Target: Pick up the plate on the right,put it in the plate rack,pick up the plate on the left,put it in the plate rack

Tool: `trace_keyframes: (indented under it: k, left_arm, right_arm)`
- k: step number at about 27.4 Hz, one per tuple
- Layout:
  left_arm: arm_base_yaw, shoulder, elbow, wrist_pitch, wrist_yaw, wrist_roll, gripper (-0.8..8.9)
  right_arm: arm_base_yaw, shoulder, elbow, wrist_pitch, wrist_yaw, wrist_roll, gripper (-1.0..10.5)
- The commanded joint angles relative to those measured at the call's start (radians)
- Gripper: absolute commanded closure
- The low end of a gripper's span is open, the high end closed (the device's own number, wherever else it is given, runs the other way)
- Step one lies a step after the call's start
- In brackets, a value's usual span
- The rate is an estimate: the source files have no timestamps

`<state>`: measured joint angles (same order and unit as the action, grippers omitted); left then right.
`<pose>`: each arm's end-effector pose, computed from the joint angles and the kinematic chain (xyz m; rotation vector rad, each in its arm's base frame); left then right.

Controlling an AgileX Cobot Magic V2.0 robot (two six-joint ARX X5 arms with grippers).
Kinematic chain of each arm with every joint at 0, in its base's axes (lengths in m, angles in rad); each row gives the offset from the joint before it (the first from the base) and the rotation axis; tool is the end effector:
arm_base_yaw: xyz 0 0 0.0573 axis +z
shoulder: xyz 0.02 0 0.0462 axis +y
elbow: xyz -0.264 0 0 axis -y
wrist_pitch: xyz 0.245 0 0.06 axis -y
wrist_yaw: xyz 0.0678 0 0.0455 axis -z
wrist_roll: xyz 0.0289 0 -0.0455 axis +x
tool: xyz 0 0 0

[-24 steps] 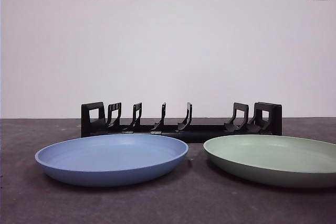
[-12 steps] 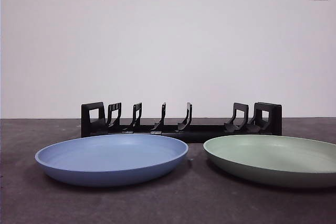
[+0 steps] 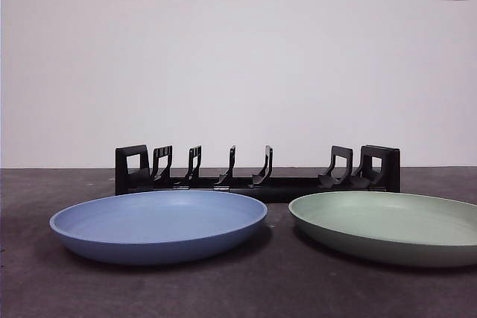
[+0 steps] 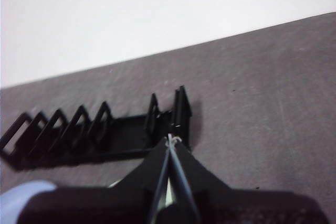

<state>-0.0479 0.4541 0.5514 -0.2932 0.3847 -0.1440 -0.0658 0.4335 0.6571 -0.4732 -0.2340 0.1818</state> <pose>0.1129 -0.0163 0.2844 -0.1744 0.2254 -0.4166 0.0992 0.0002 0.3035 0.2178 0.2618 0.1445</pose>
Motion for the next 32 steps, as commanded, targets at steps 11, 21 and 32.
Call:
trace_keyframes:
  k: [11,21,32]
  left_arm:
    - [-0.002,0.204,0.370,-0.326,0.168,0.202,8.20]
    - [-0.045,0.234,0.421,-0.370,0.166,0.208,6.35]
    - [-0.162,0.235,0.421,-0.363,0.173,0.393,1.03]
  right_arm:
    - [0.001,0.298,0.402,-0.426,-0.073,-0.268,9.6]
    - [0.001,0.323,0.414,-0.451,-0.116,-0.264,8.5]
    - [0.001,0.346,0.414,-0.478,-0.137,-0.211,3.2]
